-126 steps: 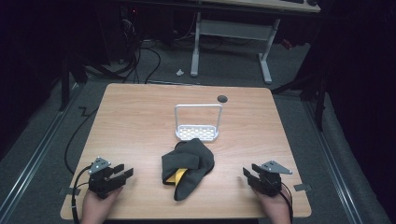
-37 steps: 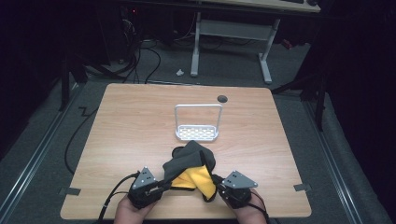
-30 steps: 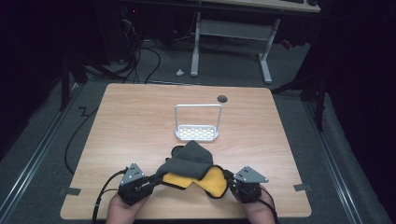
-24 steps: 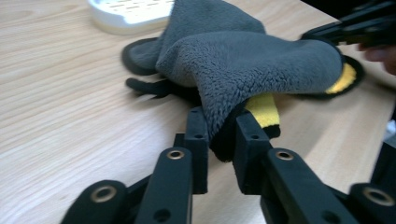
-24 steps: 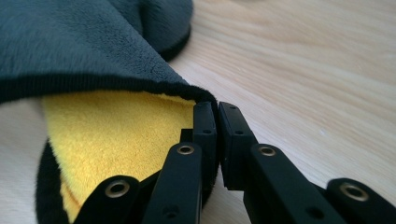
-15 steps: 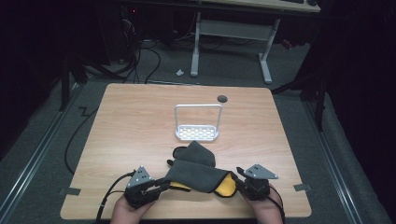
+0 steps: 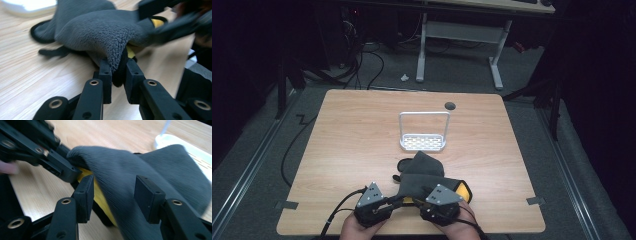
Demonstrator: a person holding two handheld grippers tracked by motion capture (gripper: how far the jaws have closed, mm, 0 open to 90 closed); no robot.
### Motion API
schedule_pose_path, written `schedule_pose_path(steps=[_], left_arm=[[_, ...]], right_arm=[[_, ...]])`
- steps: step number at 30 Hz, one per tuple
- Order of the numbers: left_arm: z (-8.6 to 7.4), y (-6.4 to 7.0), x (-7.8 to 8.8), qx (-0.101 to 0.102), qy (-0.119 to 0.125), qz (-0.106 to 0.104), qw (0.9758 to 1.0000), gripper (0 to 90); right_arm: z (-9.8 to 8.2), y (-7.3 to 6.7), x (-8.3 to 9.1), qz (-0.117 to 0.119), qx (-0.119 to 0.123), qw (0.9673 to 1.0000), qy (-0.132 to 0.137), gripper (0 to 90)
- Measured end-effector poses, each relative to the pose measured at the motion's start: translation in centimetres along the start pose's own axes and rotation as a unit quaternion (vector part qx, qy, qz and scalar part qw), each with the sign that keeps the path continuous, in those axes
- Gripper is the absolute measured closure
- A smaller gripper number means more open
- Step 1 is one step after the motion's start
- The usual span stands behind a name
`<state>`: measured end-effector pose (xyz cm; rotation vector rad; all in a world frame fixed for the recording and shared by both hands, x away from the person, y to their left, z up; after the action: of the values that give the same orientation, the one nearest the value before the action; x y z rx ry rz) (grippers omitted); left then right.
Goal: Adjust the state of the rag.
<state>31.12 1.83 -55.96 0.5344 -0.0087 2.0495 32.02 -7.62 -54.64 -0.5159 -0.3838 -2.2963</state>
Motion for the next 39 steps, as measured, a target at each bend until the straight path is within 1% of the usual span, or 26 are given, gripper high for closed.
schedule_pose_path(steps=[1,2,3,5,6,7,8,9,11,12,13,16,17,19,21,22,24,26,27,28,31,32,34,36,38,39], left_arm=[[0.0,0.0,0.0,0.0,0.0,0.0,1.0,76.9],[-0.1,0.6,-0.2,-0.01,-0.002,-0.008,0.9999,75.2],[-0.1,0.9,-0.3,-0.01,-0.001,-0.016,0.9998,71.4],[-0.1,1.1,-0.3,-0.009,0.0,-0.021,0.9997,60.8],[-0.1,1.2,-0.3,-0.007,0.001,-0.023,0.9997,57.5],[-0.1,1.2,-0.3,-0.006,0.001,-0.025,0.9997,57.5],[0.0,1.1,-0.3,-0.004,0.004,-0.024,0.9997,55.9],[0.0,0.9,-0.2,-0.003,0.004,-0.021,0.9998,55.2],[0.0,0.5,-0.1,-0.002,0.003,-0.016,0.9999,55.1],[0.0,0.5,-0.1,-0.002,0.003,-0.016,0.9999,55.1],[-0.1,0.2,-0.1,0.002,0.001,-0.013,0.9999,55.2],[-0.3,-0.2,-0.2,0.008,-0.002,-0.007,0.9999,55.2],[-0.4,-0.3,-0.3,0.009,-0.004,-0.006,0.9999,55.2],[-0.6,-0.5,-0.3,0.009,-0.011,-0.003,0.9999,55.2],[-1.0,-0.7,-0.4,0.013,-0.021,-0.002,0.9997,55.1],[-1.0,-0.7,-0.4,0.013,-0.021,-0.002,0.9997,54.9],[-1.4,-0.8,-0.6,0.017,-0.031,-0.001,0.9994,53.6],[-1.6,-1.1,-0.9,0.017,-0.037,0.004,0.9992,52.2],[-1.7,-1.2,-1.0,0.016,-0.039,0.008,0.9991,52.2],[-1.7,-1.6,-1.1,0.016,-0.039,0.016,0.999,50.5],[-1.5,-2.5,-1.2,0.015,-0.035,0.035,0.9987,47.3],[-1.5,-2.5,-1.2,0.015,-0.035,0.035,0.9987,46.2],[-1.3,-3.3,-1.7,0.024,-0.034,0.041,0.9983,43.4],[-1.5,-3.6,-2.3,0.022,-0.05,0.048,0.9973,42.3],[-1.4,-3.7,-2.7,0.023,-0.051,0.05,0.9972,42.1],[-1.0,-3.8,-3.5,0.019,-0.049,0.055,0.9971,42.1]], right_arm=[[0.0,0.0,0.0,0.0,0.0,1.0,0.0,55.1],[-0.3,-0.1,-0.3,-0.002,0.009,0.9999,-0.009,79.1],[-0.1,0.3,-0.1,-0.01,0.008,0.9999,-0.006,84.1],[0.2,0.8,0.3,-0.016,0.005,0.9999,0.002,85.3],[0.8,2.7,1.6,-0.043,-0.005,0.9988,0.021,85.6],[0.8,2.7,1.6,-0.043,-0.005,0.9988,0.021,85.6],[1.0,3.9,2.4,-0.058,-0.013,0.9977,0.031,85.7],[1.0,6.9,4.1,-0.097,-0.035,0.9935,0.048,85.6],[0.1,10.1,5.7,-0.141,-0.055,0.9871,0.052,85.5],[0.1,10.1,5.7,-0.141,-0.055,0.9871,0.052,85.5],[-1.8,13.2,6.9,-0.185,-0.069,0.9797,0.035,85.5],[-5.6,16.5,7.5,-0.22,-0.096,0.9706,-0.012,85.3],[-6.6,17.0,7.4,-0.218,-0.107,0.9696,-0.026,85.2],[-8.2,17.2,7.0,-0.213,-0.119,0.9683,-0.054,85.3],[-9.1,16.8,6.4,-0.202,-0.122,0.9685,-0.079,85.2],[-9.1,16.8,6.4,-0.202,-0.122,0.9685,-0.079,85.2],[-9.5,15.5,5.5,-0.177,-0.116,0.9725,-0.097,85.4],[-9.4,14.7,5.1,-0.162,-0.121,0.9747,-0.095,85.6],[-9.4,14.7,5.1,-0.162,-0.121,0.9747,-0.095,85.6],[-9.2,13.8,4.7,-0.144,-0.12,0.9779,-0.093,85.7],[-8.8,12.3,4.2,-0.114,-0.116,0.9828,-0.087,85.7],[-8.8,12.3,4.2,-0.114,-0.116,0.9828,-0.087,85.7],[-8.3,10.9,3.5,-0.095,-0.11,0.9858,-0.084,85.7],[-8.0,10.2,3.2,-0.088,-0.102,0.9873,-0.084,85.6],[-7.8,9.6,2.9,-0.081,-0.103,0.9879,-0.084,85.6],[-7.8,9.5,2.8,-0.078,-0.102,0.9882,-0.084,85.6]])
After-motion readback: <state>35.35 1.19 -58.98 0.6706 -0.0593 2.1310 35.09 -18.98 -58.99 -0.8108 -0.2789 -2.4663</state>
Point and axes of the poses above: each handheld gripper's, and its own axes: x roughly backward along the jaws, z roughly out of its top, y roughly to its right, the point moved 10 cm from there along -x, roughly forward along the jaws, and after that the axes turned 8 degrees about y, right-handed, at the moved point
